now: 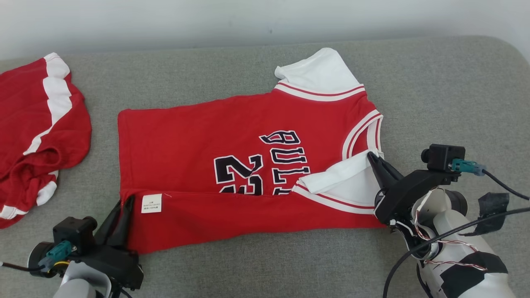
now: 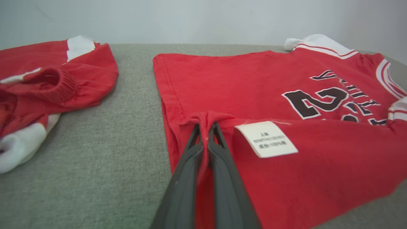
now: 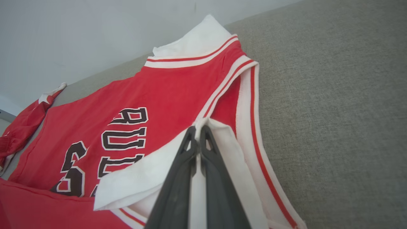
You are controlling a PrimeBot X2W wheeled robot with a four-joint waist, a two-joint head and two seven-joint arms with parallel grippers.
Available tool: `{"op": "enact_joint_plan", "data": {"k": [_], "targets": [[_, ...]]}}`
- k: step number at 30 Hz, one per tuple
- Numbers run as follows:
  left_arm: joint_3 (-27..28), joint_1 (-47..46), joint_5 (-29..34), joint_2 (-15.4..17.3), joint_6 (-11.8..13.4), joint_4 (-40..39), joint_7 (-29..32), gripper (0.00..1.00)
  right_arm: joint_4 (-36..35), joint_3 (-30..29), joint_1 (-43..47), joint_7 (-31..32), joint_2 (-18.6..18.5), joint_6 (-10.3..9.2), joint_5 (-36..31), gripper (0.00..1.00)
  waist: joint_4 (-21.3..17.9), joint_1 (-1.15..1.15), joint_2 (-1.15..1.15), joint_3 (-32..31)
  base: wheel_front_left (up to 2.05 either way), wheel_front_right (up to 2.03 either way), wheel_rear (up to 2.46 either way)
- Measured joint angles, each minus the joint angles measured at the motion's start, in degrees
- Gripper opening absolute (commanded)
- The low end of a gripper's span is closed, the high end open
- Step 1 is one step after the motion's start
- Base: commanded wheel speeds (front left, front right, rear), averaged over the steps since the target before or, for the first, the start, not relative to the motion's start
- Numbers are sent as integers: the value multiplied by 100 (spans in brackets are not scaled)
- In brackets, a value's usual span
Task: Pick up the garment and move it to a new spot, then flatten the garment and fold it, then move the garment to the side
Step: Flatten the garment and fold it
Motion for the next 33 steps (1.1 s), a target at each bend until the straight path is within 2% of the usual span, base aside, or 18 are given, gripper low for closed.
{"op": "enact_joint_plan", "data": {"k": [1, 6, 15, 24, 33], "targets": [[-7, -14, 9, -9, 21, 29, -37, 100, 63, 24, -21, -99, 8, 0, 43, 100, 4, 0, 0, -15, 0, 0, 0], [66, 51, 26, -76, 109, 58, -196, 100, 192, 151, -30, -633, -78, 0, 144, 100, 25, 0, 0, -135, 0, 0, 0], [303, 877, 45, -268, 349, -658, -269, 100, -126, 202, 587, -1396, -470, 0, -102, 100, 111, -1, 0, -404, 0, 0, 0], [468, 1338, 53, -435, 368, -815, -269, 100, -552, -124, 1278, -1269, -503, 0, -371, 100, 86, -1, 0, -379, 0, 0, 0], [714, 1343, 104, -599, 223, -560, -269, 100, -700, -301, 1693, -985, -360, 0, -694, 100, 39, -1, 0, -243, 0, 0, 0]]}}
